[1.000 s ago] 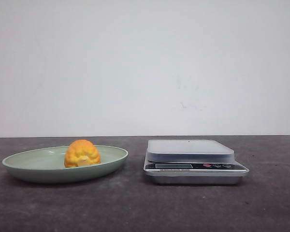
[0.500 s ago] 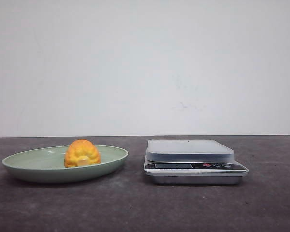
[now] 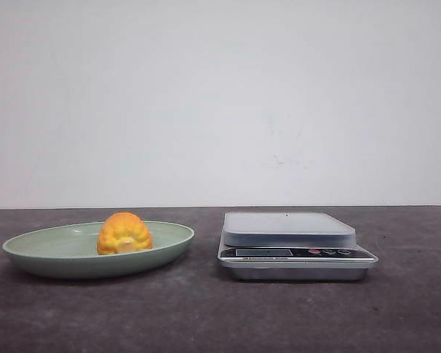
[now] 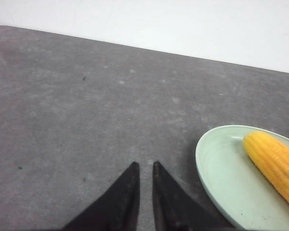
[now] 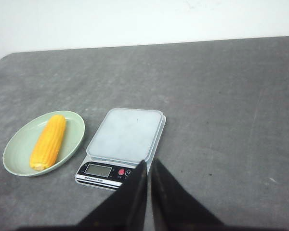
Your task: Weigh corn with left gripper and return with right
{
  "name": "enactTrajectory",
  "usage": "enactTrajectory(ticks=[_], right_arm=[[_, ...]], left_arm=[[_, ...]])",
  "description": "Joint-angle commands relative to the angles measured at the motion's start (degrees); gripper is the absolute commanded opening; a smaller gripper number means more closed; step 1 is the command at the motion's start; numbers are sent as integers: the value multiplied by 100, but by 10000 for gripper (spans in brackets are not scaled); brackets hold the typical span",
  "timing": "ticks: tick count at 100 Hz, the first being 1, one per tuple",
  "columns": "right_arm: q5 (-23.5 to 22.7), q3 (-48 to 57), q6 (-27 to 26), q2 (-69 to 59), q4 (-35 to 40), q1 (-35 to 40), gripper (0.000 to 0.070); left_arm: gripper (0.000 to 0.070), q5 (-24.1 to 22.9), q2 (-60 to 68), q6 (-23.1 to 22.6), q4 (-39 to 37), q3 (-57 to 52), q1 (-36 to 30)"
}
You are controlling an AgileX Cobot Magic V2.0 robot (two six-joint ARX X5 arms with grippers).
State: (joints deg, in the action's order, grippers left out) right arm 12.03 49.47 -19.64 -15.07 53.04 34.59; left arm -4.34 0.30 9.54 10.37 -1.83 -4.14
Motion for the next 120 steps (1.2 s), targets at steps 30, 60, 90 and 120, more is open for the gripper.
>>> enactTrajectory(ticks=[30, 60, 90, 120], right_arm=[[4, 79, -50, -7, -70, 42, 7], [4, 79, -50, -7, -70, 42, 7], [514, 76, 354, 2, -90, -94, 7], [435, -1207, 822, 437, -2052, -1801, 7]], left_arm=[[0, 11, -11, -98, 28, 103, 4], [0, 11, -11, -96, 28, 103, 4], [0, 11, -11, -96, 28, 103, 4], [0, 11, -11, -96, 28, 103, 4]])
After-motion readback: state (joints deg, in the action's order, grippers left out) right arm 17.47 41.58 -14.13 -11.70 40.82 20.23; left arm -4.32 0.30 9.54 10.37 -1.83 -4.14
